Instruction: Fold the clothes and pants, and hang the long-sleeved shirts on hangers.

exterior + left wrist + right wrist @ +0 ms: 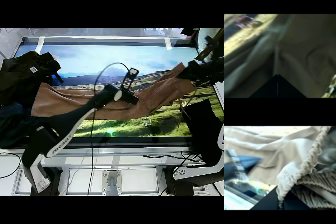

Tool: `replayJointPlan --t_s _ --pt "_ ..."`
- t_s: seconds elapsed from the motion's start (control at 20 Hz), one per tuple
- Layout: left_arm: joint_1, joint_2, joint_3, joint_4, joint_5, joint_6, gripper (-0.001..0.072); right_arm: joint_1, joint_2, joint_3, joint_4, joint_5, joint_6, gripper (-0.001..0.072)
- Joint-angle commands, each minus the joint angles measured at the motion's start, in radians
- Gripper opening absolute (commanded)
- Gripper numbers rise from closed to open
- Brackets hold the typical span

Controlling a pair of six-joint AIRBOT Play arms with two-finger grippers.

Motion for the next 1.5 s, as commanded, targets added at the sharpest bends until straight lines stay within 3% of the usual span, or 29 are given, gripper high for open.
replayJointPlan --t_s 0.0,0.45,0.6,0.75,1.05,1.2,1.3,1.35,1.45 --pt "-0.036 -0.066 0.001 -0.122 0.051 0.0 0.001 0.124 0.003 0.021 -0.001 0.003 0.05 0.0028" --pt "-0.027 -0.102 0.001 -0.196 0.083 0.001 0.0011 0.284 0.003 0.021 -0.003 -0.037 0.084 0.0029" --pt "0.068 -0.008 0.001 -0.184 0.026 0.001 0.0011 0.33 -0.008 0.021 -0.012 -0.081 0.111 0.0028" --pt "0.226 0.152 0.001 -0.039 -0.113 0.0 0.0011 0.41 -0.039 0.021 -0.055 -0.135 0.178 0.0028" --pt "0.549 0.458 0.001 0.026 -0.28 0.001 0.0012 0.682 -0.203 0.021 -0.058 -0.36 0.269 0.0028" --pt "0.633 0.535 0.0 0.026 -0.324 0.003 0.0011 0.817 -0.307 0.021 -0.057 -0.533 0.294 0.0029" --pt "0.658 0.551 0.0 0.026 -0.363 0.064 0.0012 0.892 -0.346 0.021 -0.039 -0.663 0.293 0.0041" --pt "0.661 0.55 0.0 0.027 -0.385 0.085 0.0012 0.923 -0.35 0.021 -0.035 -0.705 0.292 0.0108" --pt "0.664 0.549 -0.009 0.031 -0.403 0.106 0.0012 0.952 -0.35 0.035 -0.035 -0.704 0.29 0.0373"
